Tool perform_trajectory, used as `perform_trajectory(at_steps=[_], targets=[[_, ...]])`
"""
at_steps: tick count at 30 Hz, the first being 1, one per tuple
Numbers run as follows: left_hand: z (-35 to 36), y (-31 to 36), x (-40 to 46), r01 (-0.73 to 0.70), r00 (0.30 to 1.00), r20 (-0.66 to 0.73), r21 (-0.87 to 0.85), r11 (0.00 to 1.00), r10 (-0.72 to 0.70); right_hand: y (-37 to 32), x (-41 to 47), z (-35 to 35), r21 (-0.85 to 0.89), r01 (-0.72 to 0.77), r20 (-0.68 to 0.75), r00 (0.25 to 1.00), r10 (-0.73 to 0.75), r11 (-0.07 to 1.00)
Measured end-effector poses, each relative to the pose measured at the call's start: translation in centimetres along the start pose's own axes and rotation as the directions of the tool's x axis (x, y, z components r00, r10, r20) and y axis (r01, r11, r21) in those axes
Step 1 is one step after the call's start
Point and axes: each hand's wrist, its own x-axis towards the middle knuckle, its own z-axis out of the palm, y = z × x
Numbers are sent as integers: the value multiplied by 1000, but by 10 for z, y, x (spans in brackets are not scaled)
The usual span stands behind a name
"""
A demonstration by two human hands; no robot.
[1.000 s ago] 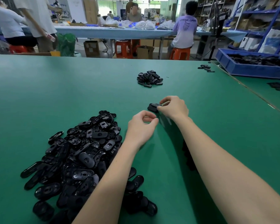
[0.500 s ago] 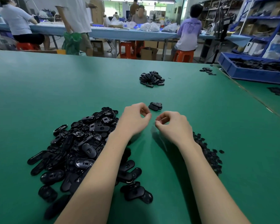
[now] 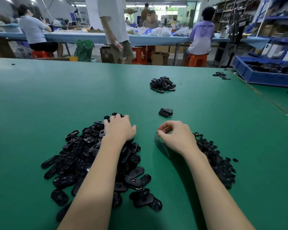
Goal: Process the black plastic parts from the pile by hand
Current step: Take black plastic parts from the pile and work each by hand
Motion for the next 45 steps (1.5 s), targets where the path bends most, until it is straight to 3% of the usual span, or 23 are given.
perform_trajectory(at_steps=[8,23,25,29,33,40,45], targets=[[-4,11,-3,-58,996,-75,-42,997,55,-1,0,2,-5,22,18,1000,-22,1000],[-9,13,-6,-128,948,-318,-423,897,-15,-3,-1,-3,20,39,40,998,-40,999],[-12,18,-5,-174,951,-308,-563,808,-10,-2,0,-5,68,30,22,999,-31,997],[-14,31,-7,-144,989,-135,-861,488,54,-2,2,-14,332,-22,-27,999,33,943],[-8,41,-11,-65,985,-21,-964,257,171,2,2,-25,522,-88,26,996,87,849],[1,57,-22,28,972,52,-994,105,228,12,4,-37,522,-91,12,995,100,848],[4,63,-27,-1,981,22,-993,116,194,29,6,-62,161,-148,-88,983,164,976]])
